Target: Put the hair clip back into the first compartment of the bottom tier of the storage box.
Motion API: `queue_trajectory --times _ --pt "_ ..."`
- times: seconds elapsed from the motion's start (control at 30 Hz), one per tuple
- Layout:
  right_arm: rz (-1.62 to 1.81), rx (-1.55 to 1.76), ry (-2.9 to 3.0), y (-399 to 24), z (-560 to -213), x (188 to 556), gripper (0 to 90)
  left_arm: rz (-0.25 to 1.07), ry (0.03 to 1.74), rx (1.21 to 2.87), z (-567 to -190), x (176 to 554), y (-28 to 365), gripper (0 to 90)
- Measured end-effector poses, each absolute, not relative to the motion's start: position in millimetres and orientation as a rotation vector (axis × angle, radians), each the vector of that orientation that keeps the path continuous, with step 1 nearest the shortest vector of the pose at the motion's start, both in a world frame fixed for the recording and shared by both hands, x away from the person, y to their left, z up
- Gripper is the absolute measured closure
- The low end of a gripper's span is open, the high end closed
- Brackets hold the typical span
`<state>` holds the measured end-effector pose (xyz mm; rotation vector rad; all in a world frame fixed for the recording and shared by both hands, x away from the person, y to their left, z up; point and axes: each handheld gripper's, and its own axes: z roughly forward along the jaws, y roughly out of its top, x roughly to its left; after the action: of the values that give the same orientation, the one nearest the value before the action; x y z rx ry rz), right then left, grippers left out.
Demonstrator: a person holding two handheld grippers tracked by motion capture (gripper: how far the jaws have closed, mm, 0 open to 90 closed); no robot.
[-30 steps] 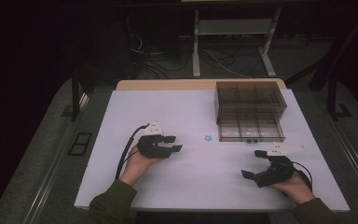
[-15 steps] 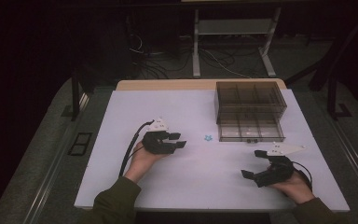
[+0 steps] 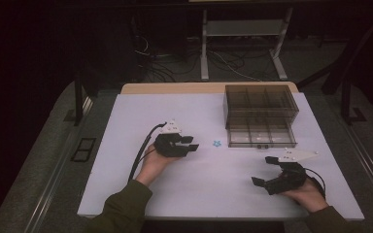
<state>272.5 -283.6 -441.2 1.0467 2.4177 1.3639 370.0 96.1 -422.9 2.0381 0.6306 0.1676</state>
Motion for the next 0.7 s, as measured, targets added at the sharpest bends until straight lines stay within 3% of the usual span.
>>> queue_trajectory --times 0.7 --pt "1.368 1.049 2.419 -282 -442 275 0.2 0.159 0.602 2.051 -425 382 73 59.0"
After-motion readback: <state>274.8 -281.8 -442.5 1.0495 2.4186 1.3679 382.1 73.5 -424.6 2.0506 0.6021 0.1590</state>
